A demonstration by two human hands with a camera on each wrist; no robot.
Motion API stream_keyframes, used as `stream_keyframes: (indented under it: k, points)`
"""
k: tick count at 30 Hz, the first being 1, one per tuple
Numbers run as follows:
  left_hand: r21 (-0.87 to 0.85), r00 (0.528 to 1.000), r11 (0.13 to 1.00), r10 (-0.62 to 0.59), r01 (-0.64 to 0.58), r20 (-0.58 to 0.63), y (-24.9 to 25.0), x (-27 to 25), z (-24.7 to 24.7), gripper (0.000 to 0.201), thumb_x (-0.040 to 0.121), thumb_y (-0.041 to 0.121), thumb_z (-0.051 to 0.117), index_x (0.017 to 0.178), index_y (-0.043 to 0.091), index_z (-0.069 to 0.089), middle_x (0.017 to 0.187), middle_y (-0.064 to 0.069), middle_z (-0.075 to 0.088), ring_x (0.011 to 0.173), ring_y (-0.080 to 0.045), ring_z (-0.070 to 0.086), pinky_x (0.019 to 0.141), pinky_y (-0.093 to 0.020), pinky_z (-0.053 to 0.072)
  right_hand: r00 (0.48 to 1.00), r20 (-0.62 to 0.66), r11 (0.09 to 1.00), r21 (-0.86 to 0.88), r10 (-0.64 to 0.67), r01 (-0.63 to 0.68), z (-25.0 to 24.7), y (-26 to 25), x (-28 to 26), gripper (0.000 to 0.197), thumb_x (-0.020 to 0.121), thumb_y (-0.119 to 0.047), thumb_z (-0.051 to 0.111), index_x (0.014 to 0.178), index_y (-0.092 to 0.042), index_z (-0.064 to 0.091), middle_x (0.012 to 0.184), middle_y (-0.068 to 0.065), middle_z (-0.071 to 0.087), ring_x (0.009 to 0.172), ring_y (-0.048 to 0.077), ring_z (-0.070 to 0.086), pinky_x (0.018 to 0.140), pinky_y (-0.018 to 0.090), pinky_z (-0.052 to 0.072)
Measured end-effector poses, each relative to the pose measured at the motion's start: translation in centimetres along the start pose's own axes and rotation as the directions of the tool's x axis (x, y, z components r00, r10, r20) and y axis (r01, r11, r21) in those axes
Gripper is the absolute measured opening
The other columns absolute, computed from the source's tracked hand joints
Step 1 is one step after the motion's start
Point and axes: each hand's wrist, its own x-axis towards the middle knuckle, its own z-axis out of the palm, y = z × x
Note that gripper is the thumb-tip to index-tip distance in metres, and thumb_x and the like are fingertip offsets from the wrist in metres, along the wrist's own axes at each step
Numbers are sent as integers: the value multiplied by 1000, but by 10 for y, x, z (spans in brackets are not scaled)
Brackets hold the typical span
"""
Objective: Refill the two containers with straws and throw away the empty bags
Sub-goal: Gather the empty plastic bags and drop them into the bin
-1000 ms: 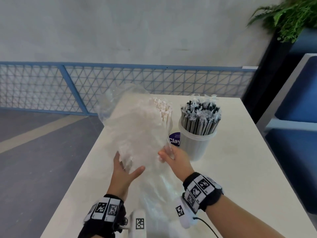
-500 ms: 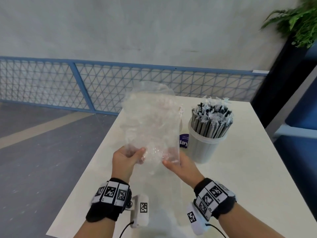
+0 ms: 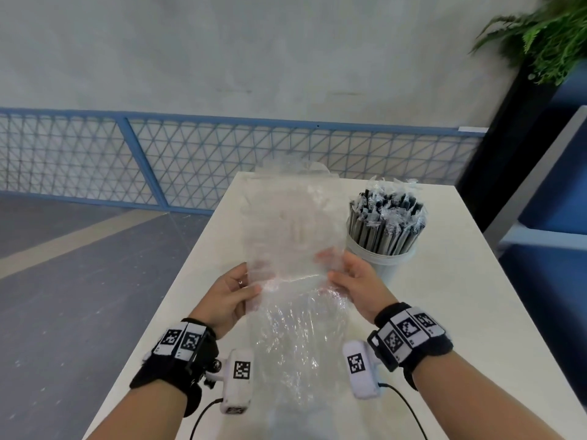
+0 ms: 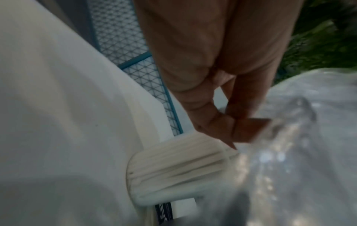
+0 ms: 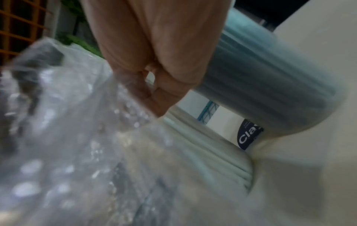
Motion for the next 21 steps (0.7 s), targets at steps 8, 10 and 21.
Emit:
stream_keyframes:
  k: [8, 10, 21]
  points:
    - [-28, 973, 973, -228, 229, 39, 8, 0, 12, 28, 92, 3, 33, 93, 9, 61, 89, -6, 64, 70, -19, 59, 47, -18, 48, 983, -144, 991, 94, 110, -97, -13, 18, 8, 37, 74, 17, 42, 52, -8, 59, 119, 13, 59, 96, 33, 58, 71, 34, 54]
    - [61, 953, 958, -286, 281, 102, 11, 0, 11, 13, 92, 19, 47, 97, 16, 59, 83, -1, 64, 71, -19, 58, 51, -21, 47, 980, -186, 997, -1, 75, -77, -11, 14, 7, 45, 73, 20, 40, 49, -13, 59, 113, 15, 62, 88, 29, 59, 68, 27, 52]
    - [324, 995, 941, 97, -102, 30, -5, 20, 15, 26, 75, -10, 67, 85, 13, 58, 81, 8, 61, 63, -6, 53, 63, -14, 49, 976, -175, 979, -130, 134, -157, -15, 36, -33, 65, 72, -48, 71, 130, -30, 46, 126, -7, 61, 116, 10, 58, 97, 34, 46]
